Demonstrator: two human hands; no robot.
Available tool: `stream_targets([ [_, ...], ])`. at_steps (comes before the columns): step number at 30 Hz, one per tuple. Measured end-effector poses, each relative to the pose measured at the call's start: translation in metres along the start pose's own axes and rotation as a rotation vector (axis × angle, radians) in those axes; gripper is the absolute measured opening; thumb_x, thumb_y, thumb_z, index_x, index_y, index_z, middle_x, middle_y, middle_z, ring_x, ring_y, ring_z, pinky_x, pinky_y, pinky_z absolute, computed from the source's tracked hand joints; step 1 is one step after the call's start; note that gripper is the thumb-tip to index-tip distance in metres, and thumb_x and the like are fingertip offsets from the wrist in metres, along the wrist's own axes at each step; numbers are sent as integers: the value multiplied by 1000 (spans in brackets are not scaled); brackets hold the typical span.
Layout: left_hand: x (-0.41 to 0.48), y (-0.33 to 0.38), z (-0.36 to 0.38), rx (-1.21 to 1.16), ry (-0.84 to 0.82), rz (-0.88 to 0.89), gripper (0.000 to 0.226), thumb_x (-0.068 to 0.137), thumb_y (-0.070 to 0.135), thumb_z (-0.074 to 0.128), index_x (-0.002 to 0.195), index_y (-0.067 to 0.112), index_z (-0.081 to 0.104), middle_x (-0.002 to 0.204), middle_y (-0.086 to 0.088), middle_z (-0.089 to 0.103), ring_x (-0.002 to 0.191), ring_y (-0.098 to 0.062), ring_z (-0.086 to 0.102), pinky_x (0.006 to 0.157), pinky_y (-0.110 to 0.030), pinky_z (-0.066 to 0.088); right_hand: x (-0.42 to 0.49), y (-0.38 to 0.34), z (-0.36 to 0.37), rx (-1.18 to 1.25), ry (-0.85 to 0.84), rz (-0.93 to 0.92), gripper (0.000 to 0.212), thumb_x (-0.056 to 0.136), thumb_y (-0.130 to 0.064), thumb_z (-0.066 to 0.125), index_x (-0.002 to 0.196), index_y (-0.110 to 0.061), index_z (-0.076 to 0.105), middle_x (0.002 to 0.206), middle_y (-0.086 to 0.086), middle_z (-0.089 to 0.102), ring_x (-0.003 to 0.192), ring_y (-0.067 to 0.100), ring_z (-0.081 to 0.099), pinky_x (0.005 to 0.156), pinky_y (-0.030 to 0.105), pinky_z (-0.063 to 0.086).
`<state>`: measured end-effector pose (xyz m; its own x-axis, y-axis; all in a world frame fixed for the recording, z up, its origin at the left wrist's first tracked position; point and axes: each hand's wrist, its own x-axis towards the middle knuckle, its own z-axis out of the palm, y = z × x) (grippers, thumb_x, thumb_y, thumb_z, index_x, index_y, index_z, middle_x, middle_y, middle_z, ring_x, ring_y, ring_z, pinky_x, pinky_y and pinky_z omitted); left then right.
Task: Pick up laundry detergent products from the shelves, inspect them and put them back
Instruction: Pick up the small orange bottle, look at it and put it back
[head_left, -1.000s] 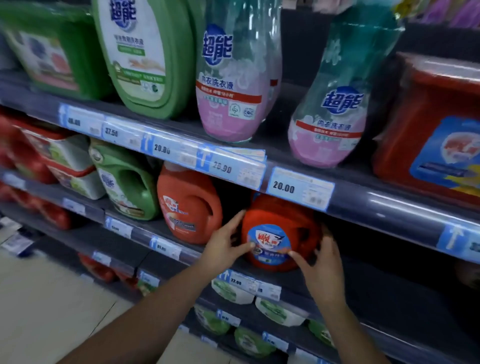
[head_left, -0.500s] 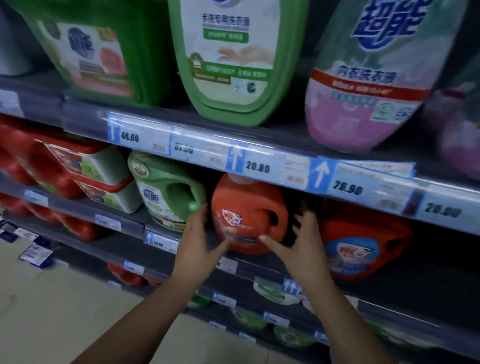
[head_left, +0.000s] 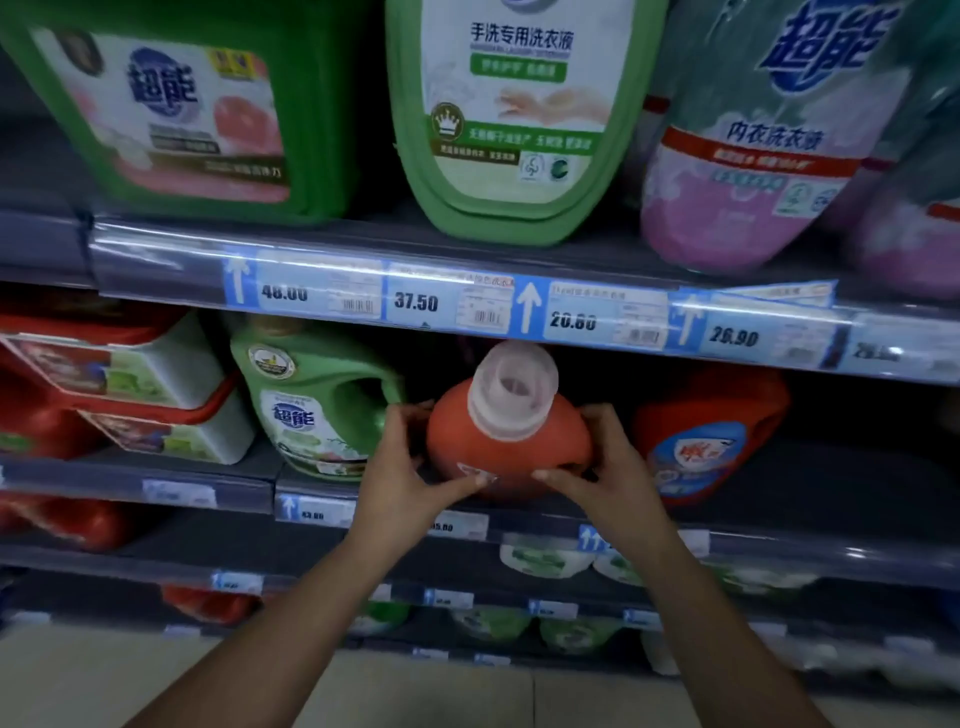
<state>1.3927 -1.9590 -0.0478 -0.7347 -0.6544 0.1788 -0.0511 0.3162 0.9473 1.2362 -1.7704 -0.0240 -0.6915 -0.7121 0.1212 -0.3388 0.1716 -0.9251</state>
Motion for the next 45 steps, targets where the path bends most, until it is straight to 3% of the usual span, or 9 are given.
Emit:
stream_targets([
  [8, -12, 13, -18, 161, -92, 163, 92, 53, 36, 101, 128, 56, 54, 124, 16, 55, 115, -2, 59, 93, -37, 56, -21, 0, -3, 16, -96, -41, 38, 87, -13, 81, 114, -33, 65, 115, -9, 72, 109, 17, 70, 91, 48, 58],
  [13, -43, 24, -23, 125, 7, 250, 76, 61, 66, 88, 127, 39, 63, 118, 14, 60, 111, -2, 62, 85, -13, 48, -41, -17, -11, 28, -125, -117, 59, 82, -3, 82, 117, -48, 68, 133, -21, 68, 125, 6, 65, 99, 27, 56],
  [18, -74, 44, -28, 51, -2, 184, 87, 47, 55, 98, 123, 60, 56, 120, 24, 65, 114, 3, 63, 88, -10, 51, -56, -35, -22, 51, -150, -101, 49, 66, -20, 89, 108, -39, 71, 111, -9, 74, 104, 16, 71, 82, 37, 62],
  [20, -82, 49, -27, 12, -55, 108, 85, 47, 50, 99, 122, 51, 59, 118, 18, 70, 111, -5, 68, 85, -23, 58, -61, -38, -23, 94, -152, -64, 47, 64, -19, 87, 105, -38, 72, 108, -2, 74, 103, 23, 72, 83, 48, 62],
  [23, -89, 58, -29, -65, -103, 33, 81, 44, 52, 101, 113, 36, 62, 108, 6, 75, 98, -15, 73, 75, -34, 62, -70, -38, -22, 149, -146, -19, 46, 64, -34, 88, 108, -41, 73, 113, -7, 77, 104, 15, 74, 84, 34, 63],
  [30, -117, 79, -21, -84, -46, 20, 78, 36, 54, 99, 104, 41, 62, 102, 16, 72, 85, -4, 73, 59, -17, 58, -109, -22, -1, 372, -13, 140, 66, 80, -39, 82, 140, -20, 62, 128, 5, 75, 117, 21, 72, 93, 34, 60],
  [35, -144, 103, -6, 53, 29, 74, 92, 38, 66, 95, 117, 49, 52, 113, 31, 65, 101, 9, 64, 65, -6, 50, -141, -13, 5, 483, -34, 246, 76, 81, -67, 77, 147, -39, 53, 145, -3, 65, 134, 26, 63, 105, 51, 57],
  [40, -169, 120, 10, -26, 106, 18, 105, 34, 66, 98, 125, 49, 47, 112, 18, 72, 100, -2, 71, 74, -29, 60, -161, -24, -24, 421, -114, 177, 59, 88, -67, 70, 143, -52, 54, 146, -11, 64, 136, 18, 62, 113, 51, 51],
  [45, -183, 110, 18, -405, 71, -64, 85, 45, 19, 96, 123, 30, 63, 109, -16, 76, 94, -36, 78, 72, -43, 64, -186, -43, -55, 408, -168, 29, 56, 101, -36, 64, 154, -42, 46, 155, -13, 56, 144, 11, 53, 114, 35, 49],
])
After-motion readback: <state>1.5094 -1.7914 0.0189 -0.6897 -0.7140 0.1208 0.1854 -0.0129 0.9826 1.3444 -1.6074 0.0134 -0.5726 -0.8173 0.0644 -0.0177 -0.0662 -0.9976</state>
